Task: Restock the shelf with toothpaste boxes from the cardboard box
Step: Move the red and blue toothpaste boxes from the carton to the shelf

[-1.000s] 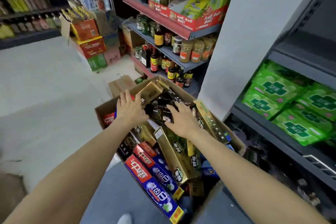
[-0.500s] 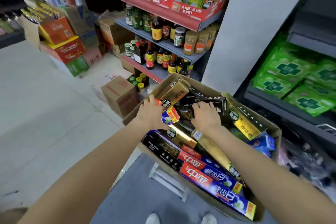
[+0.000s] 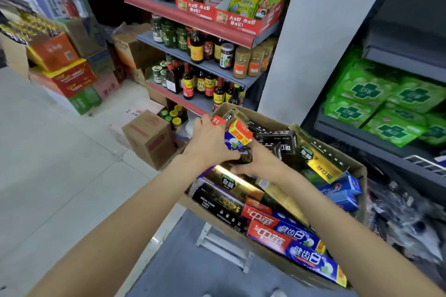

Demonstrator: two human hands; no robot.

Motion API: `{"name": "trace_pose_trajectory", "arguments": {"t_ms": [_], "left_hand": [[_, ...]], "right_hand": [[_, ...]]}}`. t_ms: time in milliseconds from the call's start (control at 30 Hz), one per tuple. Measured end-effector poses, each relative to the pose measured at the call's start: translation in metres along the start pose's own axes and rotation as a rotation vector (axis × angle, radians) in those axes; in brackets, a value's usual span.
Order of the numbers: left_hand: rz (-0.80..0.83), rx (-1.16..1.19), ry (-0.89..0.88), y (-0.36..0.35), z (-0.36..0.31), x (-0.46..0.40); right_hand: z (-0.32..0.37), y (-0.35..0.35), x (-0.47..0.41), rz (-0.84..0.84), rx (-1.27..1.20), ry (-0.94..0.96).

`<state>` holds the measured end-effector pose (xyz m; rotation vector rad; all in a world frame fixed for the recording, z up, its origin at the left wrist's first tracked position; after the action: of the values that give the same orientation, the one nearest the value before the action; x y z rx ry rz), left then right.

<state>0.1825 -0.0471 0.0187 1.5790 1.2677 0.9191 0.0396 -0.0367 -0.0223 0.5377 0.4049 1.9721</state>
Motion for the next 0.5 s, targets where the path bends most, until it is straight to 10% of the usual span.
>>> {"name": "trace_pose_trajectory", "arguments": {"t_ms": [333, 500], "left_hand": [[0.03, 0.036, -0.059, 0.008, -0.04, -0.019], [0.26, 0.694, 0.053, -0.014, -0.022, -0.018]], "right_hand": [[0.004, -0.007, -0.004, -0.339, -0.624, -0.172], [-0.022, -0.01, 0.003, -0.427, -0.854, -0.353]]}}
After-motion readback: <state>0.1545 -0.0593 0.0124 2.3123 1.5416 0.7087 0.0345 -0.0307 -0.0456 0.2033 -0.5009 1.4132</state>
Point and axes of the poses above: each hand's wrist, its own x-axis away from the middle knuckle, its own y-axis out of the back of the hand, z = x × y, the point moved 3 cm from there along -x, towards the middle knuckle, and after that the axes turned 2 degrees about x, right-handed, at the moved point
